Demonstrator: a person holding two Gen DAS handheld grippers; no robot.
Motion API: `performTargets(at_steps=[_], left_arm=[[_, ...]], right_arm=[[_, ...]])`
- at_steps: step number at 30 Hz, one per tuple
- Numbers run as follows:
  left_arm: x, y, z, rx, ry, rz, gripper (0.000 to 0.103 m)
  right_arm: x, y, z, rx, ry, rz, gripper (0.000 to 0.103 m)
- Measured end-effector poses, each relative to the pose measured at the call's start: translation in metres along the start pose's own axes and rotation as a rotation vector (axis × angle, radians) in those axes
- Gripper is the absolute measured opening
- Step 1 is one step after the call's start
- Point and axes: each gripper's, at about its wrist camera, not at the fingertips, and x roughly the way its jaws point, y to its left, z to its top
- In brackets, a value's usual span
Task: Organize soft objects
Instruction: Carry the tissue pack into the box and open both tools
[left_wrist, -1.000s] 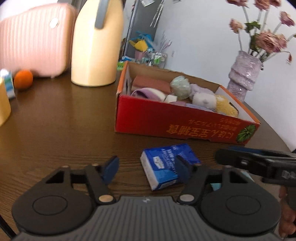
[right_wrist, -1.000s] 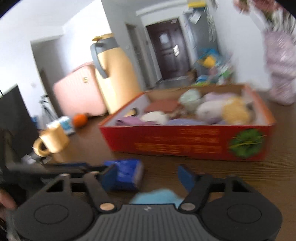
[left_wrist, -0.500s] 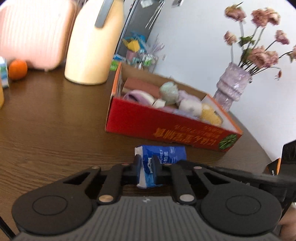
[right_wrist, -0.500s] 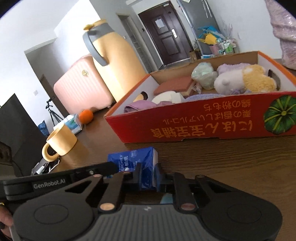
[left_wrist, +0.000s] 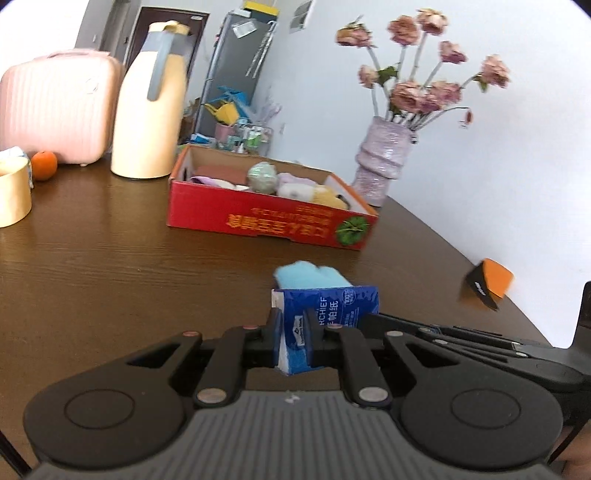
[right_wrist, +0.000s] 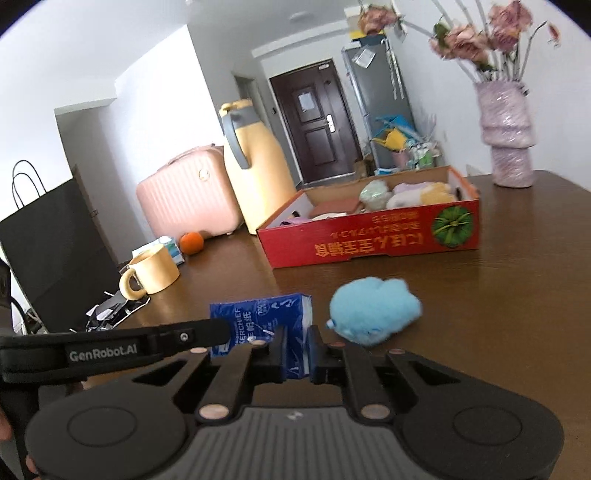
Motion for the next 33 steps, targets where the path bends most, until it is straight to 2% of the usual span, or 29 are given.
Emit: performTargets(at_steps=[9, 19, 22, 27, 31, 33], left_arm=[[-0.038, -0.03, -0.016, 0.045, -0.028, -0.038, 0.012], [-0.037, -0.032, -0.008, 0.042, -0.046, -0.052, 0.012], [-0.024, -0.03, 0.005, 0.042, -0.051, -0.059, 0.012], [0.018, -0.025, 0.06, 0.082, -0.102, -0.091, 0.012], [0.066, -0.017, 0.115, 0.084, -0.126, -0.1, 0.012], [0.103, -0.008, 0.146, 0.066, -0.104, -0.102, 0.012]], right_arm=[[-0.046, 0.006, -0.011, 0.006, -0.053, -0.023, 0.01], [-0.037, -0.001, 0.002, 0.015, -0.074, -0.018, 0.01], [-0.023, -0.008, 0.027, -0.004, -0.094, -0.021, 0.01], [0.021, -0.027, 0.092, -0.054, -0.126, -0.026, 0.01], [0.08, -0.052, 0.148, -0.043, -0.104, -0.023, 0.01], [0.118, -0.068, 0.174, -0.018, -0.065, -0.015, 0.01]])
